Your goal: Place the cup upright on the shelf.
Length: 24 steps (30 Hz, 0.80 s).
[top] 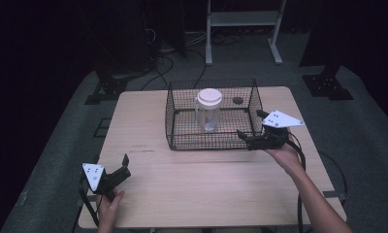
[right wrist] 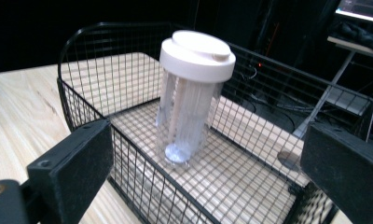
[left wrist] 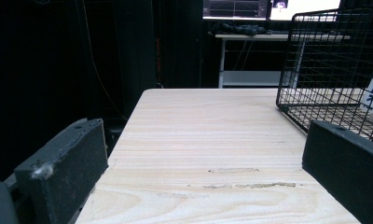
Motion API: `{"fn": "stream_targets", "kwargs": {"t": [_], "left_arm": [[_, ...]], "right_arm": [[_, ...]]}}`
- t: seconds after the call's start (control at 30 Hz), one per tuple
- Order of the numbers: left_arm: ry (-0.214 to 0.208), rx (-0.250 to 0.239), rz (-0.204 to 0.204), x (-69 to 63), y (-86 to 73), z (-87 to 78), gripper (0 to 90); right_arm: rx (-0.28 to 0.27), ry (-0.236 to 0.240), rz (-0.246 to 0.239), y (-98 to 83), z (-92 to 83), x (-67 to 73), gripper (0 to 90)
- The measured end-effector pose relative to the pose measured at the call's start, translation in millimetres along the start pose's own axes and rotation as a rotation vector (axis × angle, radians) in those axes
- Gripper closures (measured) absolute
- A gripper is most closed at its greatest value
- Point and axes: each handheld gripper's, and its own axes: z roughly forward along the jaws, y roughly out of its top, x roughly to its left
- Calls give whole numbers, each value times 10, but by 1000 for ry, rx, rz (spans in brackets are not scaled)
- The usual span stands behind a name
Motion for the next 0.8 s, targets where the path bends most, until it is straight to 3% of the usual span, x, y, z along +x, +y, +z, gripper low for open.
{"fn": "stream_targets", "kwargs": {"t": [0.8], "left_arm": [[2,1,4,-1,0,0,0]], "right_arm": [[4,-10,36,-303,-209,40,21]]}}
